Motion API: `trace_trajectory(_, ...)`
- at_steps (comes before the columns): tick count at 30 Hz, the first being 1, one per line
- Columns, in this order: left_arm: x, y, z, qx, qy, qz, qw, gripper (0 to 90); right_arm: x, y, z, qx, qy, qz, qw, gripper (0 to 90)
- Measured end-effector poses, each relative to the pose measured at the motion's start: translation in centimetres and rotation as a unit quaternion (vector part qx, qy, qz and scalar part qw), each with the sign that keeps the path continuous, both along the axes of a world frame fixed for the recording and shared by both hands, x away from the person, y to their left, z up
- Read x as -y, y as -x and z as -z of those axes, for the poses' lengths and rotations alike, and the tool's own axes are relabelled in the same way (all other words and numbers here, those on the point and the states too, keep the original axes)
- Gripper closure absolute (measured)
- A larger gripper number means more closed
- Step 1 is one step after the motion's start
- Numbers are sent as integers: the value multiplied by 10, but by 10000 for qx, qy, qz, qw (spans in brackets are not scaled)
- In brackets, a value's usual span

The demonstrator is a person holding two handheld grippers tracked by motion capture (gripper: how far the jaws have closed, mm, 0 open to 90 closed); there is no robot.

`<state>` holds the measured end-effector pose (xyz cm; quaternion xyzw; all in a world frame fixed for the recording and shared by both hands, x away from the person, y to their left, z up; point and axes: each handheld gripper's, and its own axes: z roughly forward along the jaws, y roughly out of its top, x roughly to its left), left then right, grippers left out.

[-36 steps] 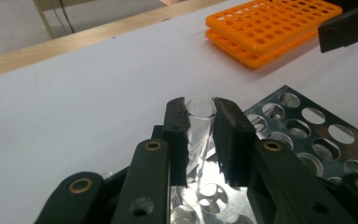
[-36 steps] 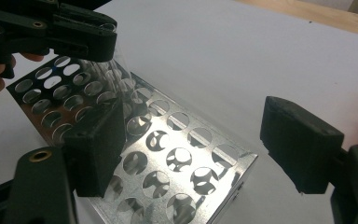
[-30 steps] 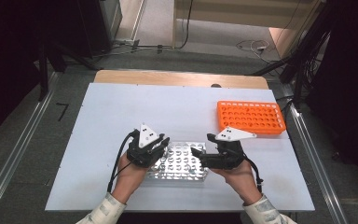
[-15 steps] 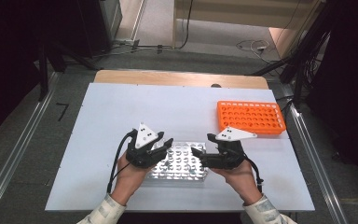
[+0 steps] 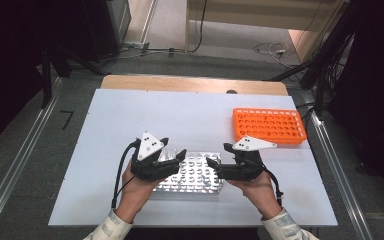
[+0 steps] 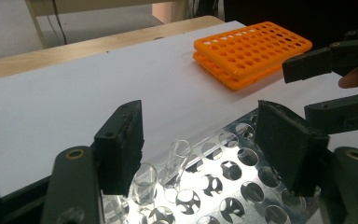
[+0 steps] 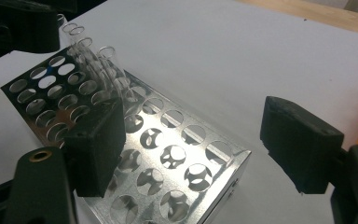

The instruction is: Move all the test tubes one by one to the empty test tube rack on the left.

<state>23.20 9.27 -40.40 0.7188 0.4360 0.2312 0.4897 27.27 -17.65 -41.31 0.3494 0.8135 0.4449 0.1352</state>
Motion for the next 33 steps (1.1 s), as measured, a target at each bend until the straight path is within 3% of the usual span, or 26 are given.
trace_trajectory(9, -19, 6, -2, -20, 134, -275, 9995, 206, 11, 0, 4, -26, 38, 135, 9999, 209)
trace_trajectory(17, -38, 16, -2, 58, 195, -554, 9983, 185, 21, 0, 8, -33, 73, 265, 9996, 209)
trace_trajectory(33, -81, 34, 6, 82, 211, -1083, 9939, 173, 60, -1, 18, -39, 158, 828, 9964, 208)
